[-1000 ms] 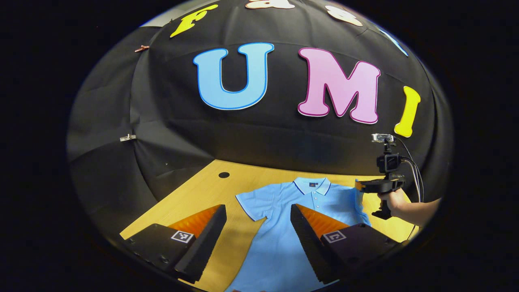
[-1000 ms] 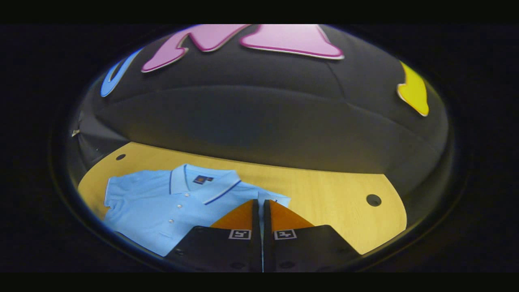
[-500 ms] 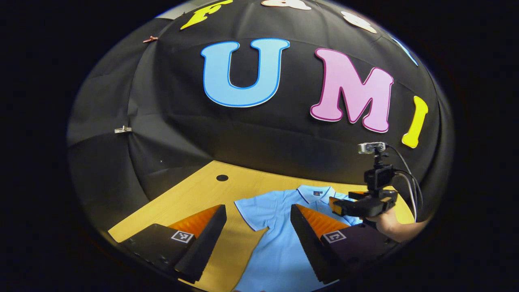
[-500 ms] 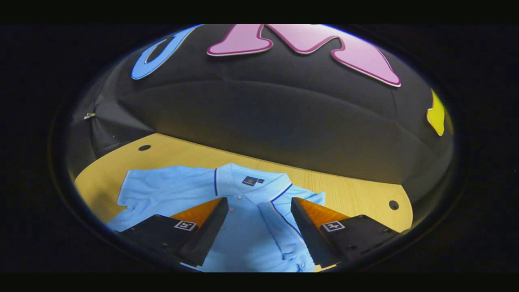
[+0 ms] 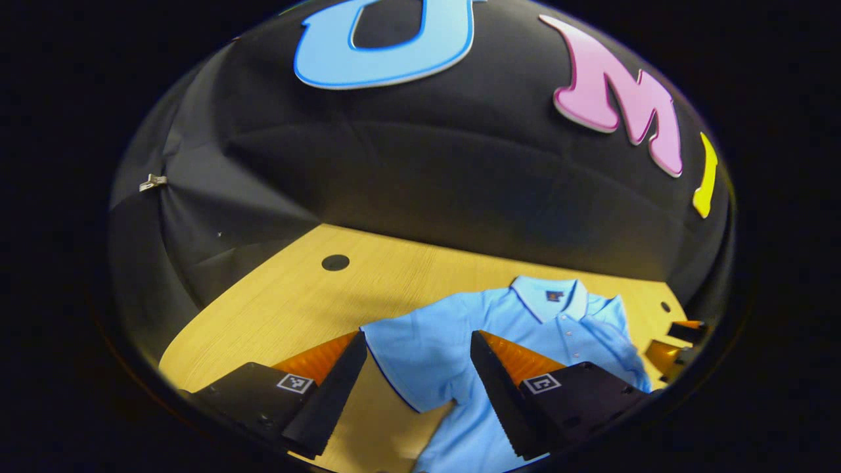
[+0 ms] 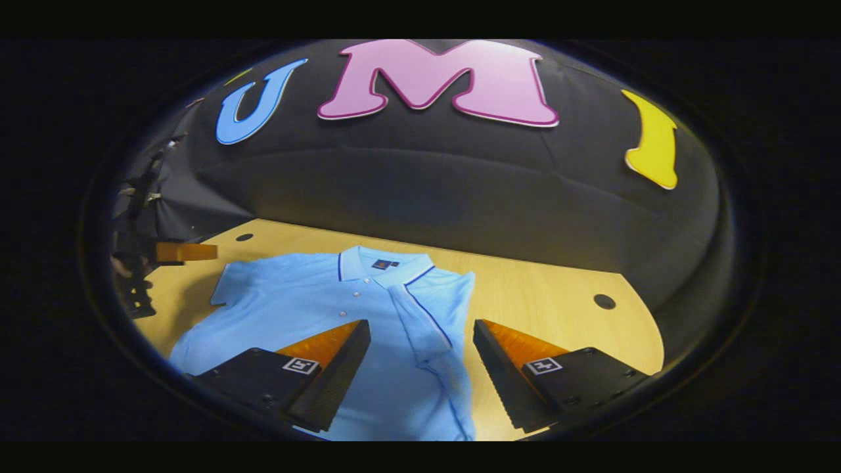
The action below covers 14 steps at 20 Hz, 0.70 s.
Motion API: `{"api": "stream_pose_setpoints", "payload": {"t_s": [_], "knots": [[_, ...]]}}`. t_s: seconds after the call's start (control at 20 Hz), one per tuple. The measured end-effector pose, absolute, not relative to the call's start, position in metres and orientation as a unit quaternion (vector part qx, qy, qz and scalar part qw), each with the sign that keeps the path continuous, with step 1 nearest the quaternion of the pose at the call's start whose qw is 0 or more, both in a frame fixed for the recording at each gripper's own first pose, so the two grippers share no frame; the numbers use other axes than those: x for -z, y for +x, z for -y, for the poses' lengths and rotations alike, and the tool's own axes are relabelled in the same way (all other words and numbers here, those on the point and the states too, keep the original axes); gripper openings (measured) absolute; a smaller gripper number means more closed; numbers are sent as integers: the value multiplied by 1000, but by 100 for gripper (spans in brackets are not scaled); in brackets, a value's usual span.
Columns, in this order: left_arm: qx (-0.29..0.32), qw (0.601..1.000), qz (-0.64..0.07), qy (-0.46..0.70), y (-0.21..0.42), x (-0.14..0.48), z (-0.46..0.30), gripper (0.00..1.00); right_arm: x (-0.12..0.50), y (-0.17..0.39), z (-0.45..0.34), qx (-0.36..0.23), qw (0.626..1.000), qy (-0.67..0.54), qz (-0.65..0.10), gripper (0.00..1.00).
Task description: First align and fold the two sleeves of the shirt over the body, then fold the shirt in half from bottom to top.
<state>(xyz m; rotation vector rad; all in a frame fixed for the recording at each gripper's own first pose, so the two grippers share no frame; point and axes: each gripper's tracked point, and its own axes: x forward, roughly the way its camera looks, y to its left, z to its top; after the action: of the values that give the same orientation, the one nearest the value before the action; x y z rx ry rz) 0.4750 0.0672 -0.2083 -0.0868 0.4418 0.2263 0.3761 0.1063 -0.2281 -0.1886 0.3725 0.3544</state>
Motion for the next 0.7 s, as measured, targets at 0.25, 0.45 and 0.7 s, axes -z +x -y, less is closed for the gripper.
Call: {"api": "stream_pose_setpoints", "payload": {"t_s": [0.25,0.45,0.7], "knots": [[-117,958,-260,-27,519,246,-89,99,215,347,-61,-161,968,-77,-179,97],[-122,950,-285,-31,531,267,-94,99,221,332,-10,-119,971,-83,-188,97],[-125,947,-297,-17,535,279,-92,100,251,322,39,-73,968,-73,-231,98]]}}
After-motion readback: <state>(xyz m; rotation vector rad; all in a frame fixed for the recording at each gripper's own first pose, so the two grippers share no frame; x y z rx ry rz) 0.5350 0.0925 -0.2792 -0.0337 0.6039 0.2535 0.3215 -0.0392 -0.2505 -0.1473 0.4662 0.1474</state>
